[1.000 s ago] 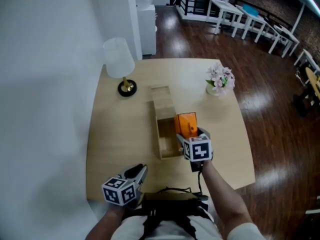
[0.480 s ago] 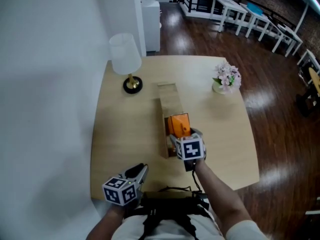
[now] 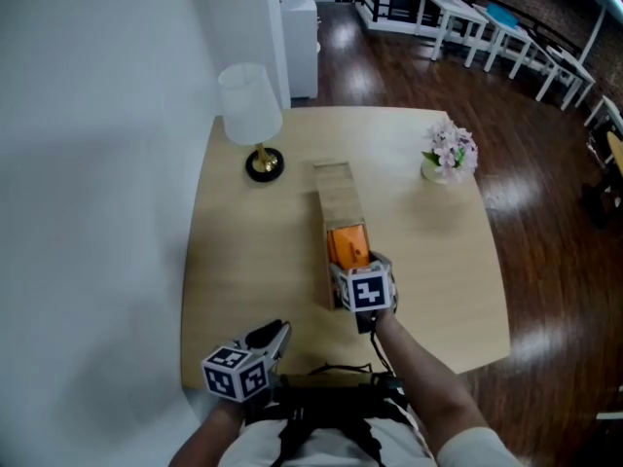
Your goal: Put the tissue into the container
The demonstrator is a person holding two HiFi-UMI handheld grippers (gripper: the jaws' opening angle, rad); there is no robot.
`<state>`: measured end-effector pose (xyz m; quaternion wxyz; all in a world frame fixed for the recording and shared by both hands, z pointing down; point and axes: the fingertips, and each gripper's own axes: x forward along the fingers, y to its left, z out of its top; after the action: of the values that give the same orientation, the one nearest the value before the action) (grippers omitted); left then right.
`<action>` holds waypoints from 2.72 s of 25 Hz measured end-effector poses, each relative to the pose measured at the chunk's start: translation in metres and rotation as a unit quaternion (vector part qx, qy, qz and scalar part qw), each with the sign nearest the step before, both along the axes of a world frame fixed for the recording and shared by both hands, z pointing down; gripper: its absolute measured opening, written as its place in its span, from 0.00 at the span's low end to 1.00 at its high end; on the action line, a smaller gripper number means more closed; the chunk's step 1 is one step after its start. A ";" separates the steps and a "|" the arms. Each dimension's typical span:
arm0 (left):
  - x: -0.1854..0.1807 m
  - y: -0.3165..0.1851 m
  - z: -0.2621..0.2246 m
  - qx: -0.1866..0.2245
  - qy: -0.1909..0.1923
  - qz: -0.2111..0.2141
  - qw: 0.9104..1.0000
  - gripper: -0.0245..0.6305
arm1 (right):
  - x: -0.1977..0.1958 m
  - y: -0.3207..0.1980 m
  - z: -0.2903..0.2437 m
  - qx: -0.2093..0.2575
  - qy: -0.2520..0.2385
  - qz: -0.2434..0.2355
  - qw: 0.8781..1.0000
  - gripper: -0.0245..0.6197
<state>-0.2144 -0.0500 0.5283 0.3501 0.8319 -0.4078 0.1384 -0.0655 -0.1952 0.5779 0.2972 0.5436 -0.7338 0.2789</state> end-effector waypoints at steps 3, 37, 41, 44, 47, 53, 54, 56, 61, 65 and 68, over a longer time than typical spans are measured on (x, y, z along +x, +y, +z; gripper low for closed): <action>-0.001 -0.001 0.001 -0.002 -0.002 0.001 1.000 0.17 | -0.003 -0.003 0.012 -0.012 -0.001 0.004 1.000 0.65; 0.021 -0.006 -0.010 0.010 -0.001 0.001 1.000 0.17 | 0.006 -0.011 0.016 -0.004 -0.039 0.008 0.999 0.66; 0.026 -0.006 -0.013 0.013 0.008 -0.002 1.000 0.17 | 0.017 -0.006 0.013 -0.008 -0.047 0.013 0.999 0.66; 0.036 -0.008 -0.015 0.017 0.016 0.002 1.000 0.17 | 0.027 -0.002 0.006 -0.004 -0.046 0.013 0.999 0.66; 0.048 -0.010 -0.020 0.023 0.022 0.011 0.999 0.17 | 0.037 -0.001 -0.009 0.014 -0.043 0.006 0.999 0.66; 0.071 -0.013 -0.027 0.033 0.037 0.023 0.999 0.15 | 0.056 0.004 -0.038 0.046 -0.037 -0.007 0.998 0.64; 0.076 -0.013 -0.029 0.035 0.039 0.025 0.998 0.15 | 0.061 0.005 -0.043 0.051 -0.034 -0.008 0.998 0.60; 0.084 -0.015 -0.032 0.039 0.042 0.029 0.998 0.15 | 0.070 0.005 -0.050 0.059 -0.032 -0.009 0.998 0.53; 0.104 -0.014 -0.032 0.038 0.047 0.039 0.997 0.15 | 0.096 0.011 -0.060 0.065 -0.036 0.000 0.997 0.41; 0.117 -0.011 -0.033 0.037 0.050 0.044 0.997 0.15 | 0.116 0.019 -0.066 0.068 -0.039 0.009 0.997 0.37; 0.126 -0.011 -0.036 0.040 0.054 0.046 0.997 0.15 | 0.130 0.022 -0.071 0.074 -0.040 0.014 0.996 0.34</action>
<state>-0.0889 -0.0614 0.4924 0.3315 0.8693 -0.3545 0.0934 0.0641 -0.1732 0.5070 0.2229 0.5627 -0.7561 0.2490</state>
